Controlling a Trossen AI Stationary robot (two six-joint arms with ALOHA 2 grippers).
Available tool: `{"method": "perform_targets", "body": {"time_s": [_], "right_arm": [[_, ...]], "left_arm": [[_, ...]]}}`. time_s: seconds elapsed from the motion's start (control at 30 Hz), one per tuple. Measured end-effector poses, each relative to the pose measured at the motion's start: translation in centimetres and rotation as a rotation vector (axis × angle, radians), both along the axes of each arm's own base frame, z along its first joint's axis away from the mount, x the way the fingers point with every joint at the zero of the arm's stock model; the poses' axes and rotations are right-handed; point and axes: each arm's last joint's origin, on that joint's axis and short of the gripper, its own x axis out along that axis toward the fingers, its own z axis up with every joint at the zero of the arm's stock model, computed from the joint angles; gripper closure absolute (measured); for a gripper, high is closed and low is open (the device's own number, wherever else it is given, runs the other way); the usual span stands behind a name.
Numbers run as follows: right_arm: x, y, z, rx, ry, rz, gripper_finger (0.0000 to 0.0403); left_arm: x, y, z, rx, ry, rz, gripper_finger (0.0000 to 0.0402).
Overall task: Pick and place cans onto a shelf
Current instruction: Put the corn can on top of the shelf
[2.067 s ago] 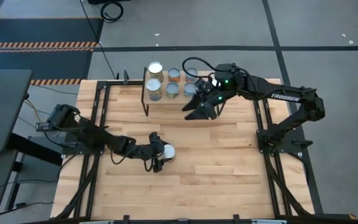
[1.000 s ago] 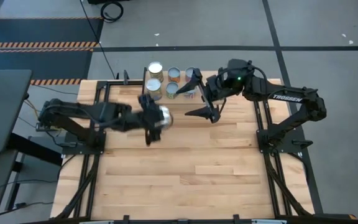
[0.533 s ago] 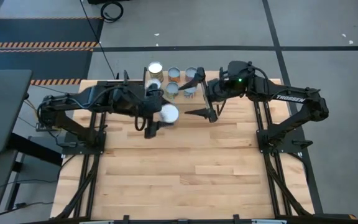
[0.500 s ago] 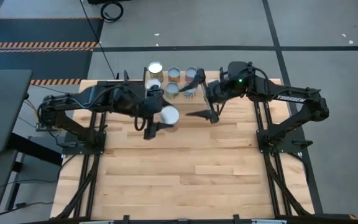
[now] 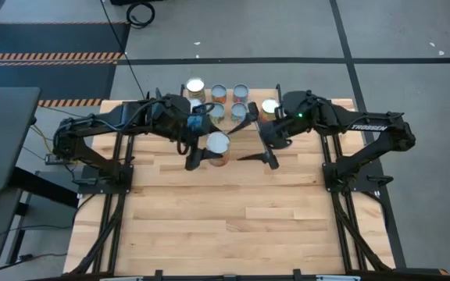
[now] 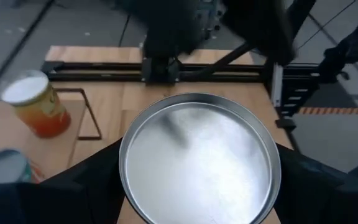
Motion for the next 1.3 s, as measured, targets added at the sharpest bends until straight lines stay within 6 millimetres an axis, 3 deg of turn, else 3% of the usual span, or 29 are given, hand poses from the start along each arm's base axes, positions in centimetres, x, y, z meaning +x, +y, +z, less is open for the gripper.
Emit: {"method": "perform_targets", "body": {"time_s": [0.2,0.43,0.63,0.77,1.1,1.3], "right_arm": [[0.0,0.3,-1.0,0.040,0.109,-0.003,0.0083],[-1.2,0.8,-0.7,0.077,0.156,-0.216,0.0106],[-2.8,-0.2,0.2,0.179,0.143,-0.372,0.0113],[-2.3,-0.6,-0.1,0.218,0.161,-0.327,0.0098],[0.0,-0.3,-1.9,0.292,0.257,-0.218,0.0012],[1.8,-0.7,-2.2,0.294,0.190,-0.213,0.0011]], "left_arm": [[0.6,0.9,-0.8,-0.024,0.042,0.020,0.0086],[1.1,1.0,-0.6,0.030,0.000,0.059,0.0086],[0.9,0.1,1.4,0.070,-0.171,0.043,0.0086],[1.4,-0.2,1.4,0.091,-0.194,0.019,0.0086],[1.5,-0.1,0.5,0.135,-0.122,0.031,0.0086],[1.7,0.0,0.8,0.152,-0.171,0.033,0.0086]]}}
